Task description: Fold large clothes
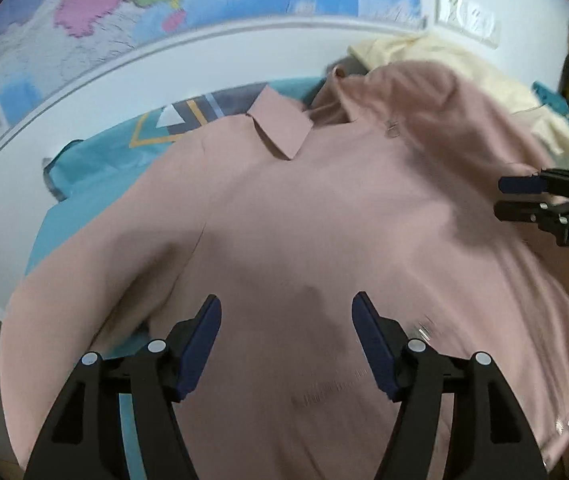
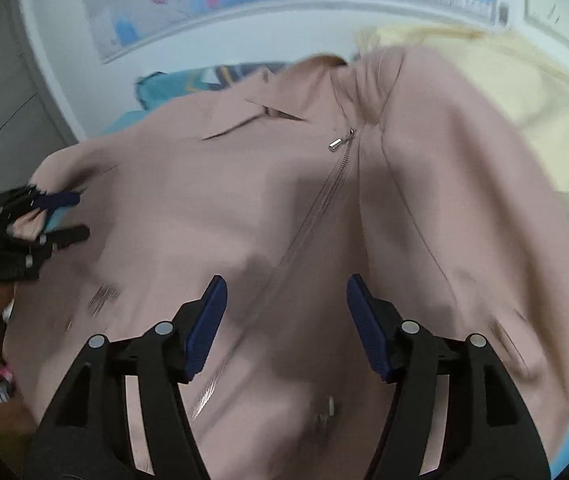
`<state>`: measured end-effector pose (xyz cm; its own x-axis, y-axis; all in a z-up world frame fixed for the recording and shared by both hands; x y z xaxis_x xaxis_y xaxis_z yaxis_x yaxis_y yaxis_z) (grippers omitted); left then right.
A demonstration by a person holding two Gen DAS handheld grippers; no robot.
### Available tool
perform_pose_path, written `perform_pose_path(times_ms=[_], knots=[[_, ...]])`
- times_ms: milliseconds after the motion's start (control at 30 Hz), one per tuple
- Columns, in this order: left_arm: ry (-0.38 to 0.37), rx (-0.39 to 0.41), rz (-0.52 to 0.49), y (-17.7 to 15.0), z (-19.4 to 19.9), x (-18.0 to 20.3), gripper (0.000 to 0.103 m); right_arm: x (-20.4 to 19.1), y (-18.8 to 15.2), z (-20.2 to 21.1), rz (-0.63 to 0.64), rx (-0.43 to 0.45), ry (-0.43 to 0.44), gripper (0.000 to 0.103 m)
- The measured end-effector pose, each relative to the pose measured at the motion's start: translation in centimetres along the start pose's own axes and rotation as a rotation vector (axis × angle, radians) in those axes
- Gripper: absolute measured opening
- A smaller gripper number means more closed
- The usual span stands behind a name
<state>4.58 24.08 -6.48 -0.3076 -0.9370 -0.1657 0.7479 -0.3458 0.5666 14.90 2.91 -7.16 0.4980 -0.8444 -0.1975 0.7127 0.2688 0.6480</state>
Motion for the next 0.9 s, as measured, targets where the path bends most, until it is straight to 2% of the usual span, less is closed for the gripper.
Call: perform_pose_path(times_ms=[33,67,100,133,200,233,300,433,533,600,667,700,767,900], knots=[[0.008,-0.014,-0.003,0.4,-1.0,-0.2,0.065,0.6,0.6,-1.4,-0.012,-0.015,-0.030,0.058],[0.010,-0.026,-0.003,0.7,-1.9,-0.5,0.064,1.0,1.0,-2.7,-0.031,-0.039,-0.035,0.048],[0.007,-0.038,0.001,1.1,-2.7,-0.8,0.064,1.3,1.1,-3.9,-0.041,-0.068,-0.037,0.044],[0.004,-0.042,0.004,1.4,-3.4,-1.0,0.064,1.3,1.9,-4.4,-0.012,-0.027,-0.064,0.029],[0.003,-0.038,0.009,2.1,-4.3,-1.6,0.064,0.9,2.6,-5.2,0.024,-0.028,-0.080,0.017],[0.004,-0.035,0.012,2.3,-4.7,-1.9,0.064,1.0,3.0,-5.4,0.007,-0.026,-0.071,0.004],[0.008,-0.030,0.018,3.3,-5.6,-2.3,0.064,1.3,4.0,-5.7,0.014,-0.008,-0.083,0.003],[0.034,-0.001,0.021,5.5,-5.8,-2.8,0.064,2.9,6.2,-6.8,-0.071,0.026,-0.052,0.003],[0.044,0.029,0.030,7.2,-5.7,-3.0,0.064,3.6,6.1,-7.9,-0.099,0.007,-0.031,0.003],[0.015,0.044,0.022,7.6,-5.3,-2.4,0.064,3.9,5.3,-7.6,-0.096,-0.014,-0.014,0.009],[-0.009,0.061,-0.019,7.7,-5.0,-1.0,0.064,4.7,4.6,-5.7,-0.120,-0.007,0.020,0.032],[-0.016,0.060,-0.032,7.9,-5.0,-0.6,0.064,4.4,4.5,-4.2,-0.115,0.019,0.053,0.036],[-0.058,0.064,-0.063,7.8,-4.7,1.0,0.064,4.9,3.5,0.0,-0.082,0.093,0.069,0.053],[-0.134,0.068,-0.115,8.2,-4.6,4.2,0.065,7.9,0.7,6.2,-0.094,0.177,0.003,0.060]])
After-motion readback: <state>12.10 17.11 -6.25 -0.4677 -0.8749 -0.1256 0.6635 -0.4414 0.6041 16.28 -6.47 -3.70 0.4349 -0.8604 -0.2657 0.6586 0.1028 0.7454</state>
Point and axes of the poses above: each gripper's, at about its wrist camera, not at the fingertips, and z roughly against the way its jaws point, x to its right, y to its top, the point moved 8 cm from there along -z, roughly the way its jaws point, and after that the axes turned 9 degrees about -z, right-handed, at the moved point
